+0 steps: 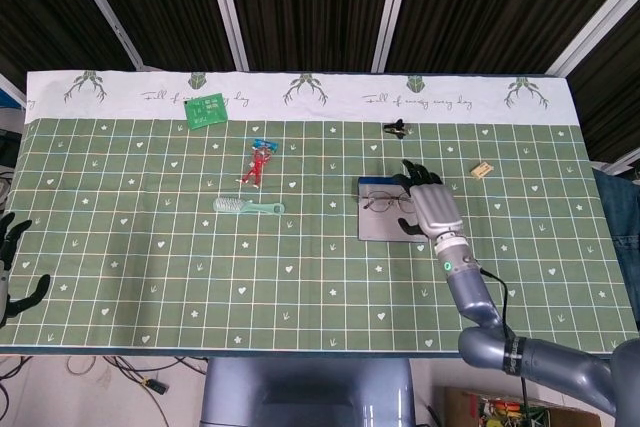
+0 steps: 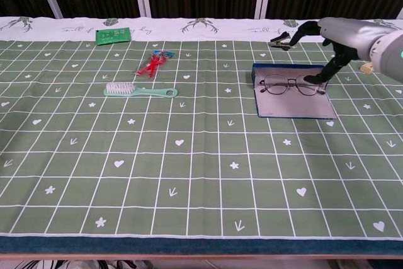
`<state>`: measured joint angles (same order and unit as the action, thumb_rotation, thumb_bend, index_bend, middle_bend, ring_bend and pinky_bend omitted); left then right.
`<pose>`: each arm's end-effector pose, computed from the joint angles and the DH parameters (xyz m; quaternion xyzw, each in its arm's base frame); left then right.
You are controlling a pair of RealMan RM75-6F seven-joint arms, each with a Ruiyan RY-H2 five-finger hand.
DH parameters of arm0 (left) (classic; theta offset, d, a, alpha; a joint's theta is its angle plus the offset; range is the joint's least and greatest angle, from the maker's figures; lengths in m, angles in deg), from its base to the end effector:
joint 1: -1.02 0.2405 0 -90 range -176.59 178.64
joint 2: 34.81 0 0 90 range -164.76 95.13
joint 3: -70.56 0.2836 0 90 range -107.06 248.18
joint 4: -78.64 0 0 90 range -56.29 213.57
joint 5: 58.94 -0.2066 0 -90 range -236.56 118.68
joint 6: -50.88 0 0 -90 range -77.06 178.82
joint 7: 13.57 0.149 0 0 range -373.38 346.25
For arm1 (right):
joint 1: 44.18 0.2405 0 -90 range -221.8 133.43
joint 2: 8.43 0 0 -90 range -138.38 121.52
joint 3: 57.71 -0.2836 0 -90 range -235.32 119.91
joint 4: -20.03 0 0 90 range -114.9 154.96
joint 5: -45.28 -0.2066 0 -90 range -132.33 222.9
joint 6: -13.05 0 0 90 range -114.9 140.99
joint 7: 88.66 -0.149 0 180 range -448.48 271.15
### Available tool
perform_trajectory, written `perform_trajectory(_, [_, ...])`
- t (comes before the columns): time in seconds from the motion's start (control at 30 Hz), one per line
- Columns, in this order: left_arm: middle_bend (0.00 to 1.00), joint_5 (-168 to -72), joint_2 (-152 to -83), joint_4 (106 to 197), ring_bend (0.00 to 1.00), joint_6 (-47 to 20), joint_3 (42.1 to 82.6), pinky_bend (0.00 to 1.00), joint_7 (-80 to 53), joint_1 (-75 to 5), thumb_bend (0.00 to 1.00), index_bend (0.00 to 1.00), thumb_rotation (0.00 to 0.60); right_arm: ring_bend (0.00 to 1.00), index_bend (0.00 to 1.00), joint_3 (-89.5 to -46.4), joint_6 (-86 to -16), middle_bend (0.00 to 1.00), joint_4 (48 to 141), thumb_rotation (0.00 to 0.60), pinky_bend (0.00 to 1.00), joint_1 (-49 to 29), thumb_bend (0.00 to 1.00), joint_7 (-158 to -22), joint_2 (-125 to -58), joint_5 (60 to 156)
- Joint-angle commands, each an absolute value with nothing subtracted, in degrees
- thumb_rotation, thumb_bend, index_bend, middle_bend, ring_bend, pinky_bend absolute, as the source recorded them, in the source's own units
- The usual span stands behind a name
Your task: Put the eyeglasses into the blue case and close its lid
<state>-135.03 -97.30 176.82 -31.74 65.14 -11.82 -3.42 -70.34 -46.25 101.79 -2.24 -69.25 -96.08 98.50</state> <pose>-0.3393 0.1912 0.1832 -0.5339 -0.4421 -0.3717 0.6175 -0.1984 -0.3919 0.0173 0.6636 -0.4276 0.3693 0.4903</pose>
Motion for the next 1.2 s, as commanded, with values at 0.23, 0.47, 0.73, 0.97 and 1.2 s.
perform_trajectory(0.23, [0.0,-135.0,-97.3,177.0,0.0,-31.8,65.1,0.0,-12.0,-3.4,0.33,0.11,0.6,0.5,0.14,-67.1,-48.1,0.42,107.9,0.6,0.67,-5.8,0.36,-65.6,-93.7,97.8])
perform_trajectory(0.47, [0.0,-135.2,-97.2,177.0,0.0,-31.9,65.2,0.0,-12.4,-3.3,0.33,0.11,0.6,0.75,0.13,-67.7,-47.1,0.69,108.9,0.6,0.81,-4.6,0.36,-61.2,-93.8,93.8])
perform_trajectory(0.73, [0.0,-135.1,-97.1,177.0,0.0,-31.6,65.2,0.0,-12.4,-3.4,0.33,0.11,0.6,0.81,0.12,-67.6,-47.2,0.76,109.9,0.6,0.85,-2.7,0.38,-54.7,-94.9,89.0])
perform_trajectory(0.97, [0.0,-135.0,-96.9,177.1,0.0,-31.3,65.2,0.0,-12.5,-3.5,0.35,0.11,0.6,0.82,0.1,-67.5,-46.8,0.77,108.8,0.6,0.85,-1.3,0.49,-52.0,-96.7,86.2])
perform_trajectory(1.2, [0.0,-135.0,-97.0,177.0,0.0,-31.5,65.2,0.0,-12.6,-3.4,0.35,0.11,0.6,0.82,0.1,-68.3,-46.2,0.77,106.6,0.6,0.85,0.0,0.57,-51.3,-98.3,84.2])
